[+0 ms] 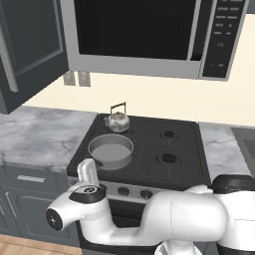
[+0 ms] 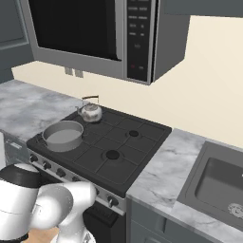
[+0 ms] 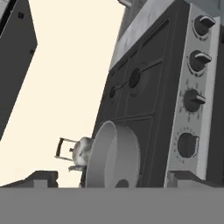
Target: Pick the kettle from the cabinet and place it on a stove burner. Then pick the pot from the counter and place it on another stove burner. Finally, turn both burners on.
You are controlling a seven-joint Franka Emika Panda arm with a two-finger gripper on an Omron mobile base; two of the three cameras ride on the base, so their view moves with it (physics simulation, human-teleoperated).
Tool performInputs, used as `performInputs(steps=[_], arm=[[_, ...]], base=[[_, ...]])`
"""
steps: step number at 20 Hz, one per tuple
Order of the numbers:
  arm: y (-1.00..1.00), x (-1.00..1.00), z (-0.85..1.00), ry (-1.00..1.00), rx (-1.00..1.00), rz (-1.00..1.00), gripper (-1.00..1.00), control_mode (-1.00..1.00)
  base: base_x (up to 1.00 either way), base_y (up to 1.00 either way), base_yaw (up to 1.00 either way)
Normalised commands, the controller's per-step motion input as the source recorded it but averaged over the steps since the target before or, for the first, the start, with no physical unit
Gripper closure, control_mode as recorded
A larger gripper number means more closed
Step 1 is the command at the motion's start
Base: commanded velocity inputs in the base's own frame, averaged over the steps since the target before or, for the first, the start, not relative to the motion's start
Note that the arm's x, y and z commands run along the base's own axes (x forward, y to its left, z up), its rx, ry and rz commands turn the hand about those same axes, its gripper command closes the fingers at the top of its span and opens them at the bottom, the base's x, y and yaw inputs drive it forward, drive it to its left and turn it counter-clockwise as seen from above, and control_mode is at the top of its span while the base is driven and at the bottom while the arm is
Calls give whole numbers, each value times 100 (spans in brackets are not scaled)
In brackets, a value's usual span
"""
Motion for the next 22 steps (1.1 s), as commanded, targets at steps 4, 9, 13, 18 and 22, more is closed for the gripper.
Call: performInputs(steps=[4,9,13,18,22], arm=[[20,0,-26,0,-8,5,-100,-100],[7,0,-26,0,-10,4,-100,-100],[1,0,-10,0,-14,2,-100,-100],[7,0,0,1,-19,0,-100,-100],[11,0,0,5,-22,0,-100,-100]], base=[[0,0,0],[0,0,0],[0,0,0],[0,0,0],[0,0,0]])
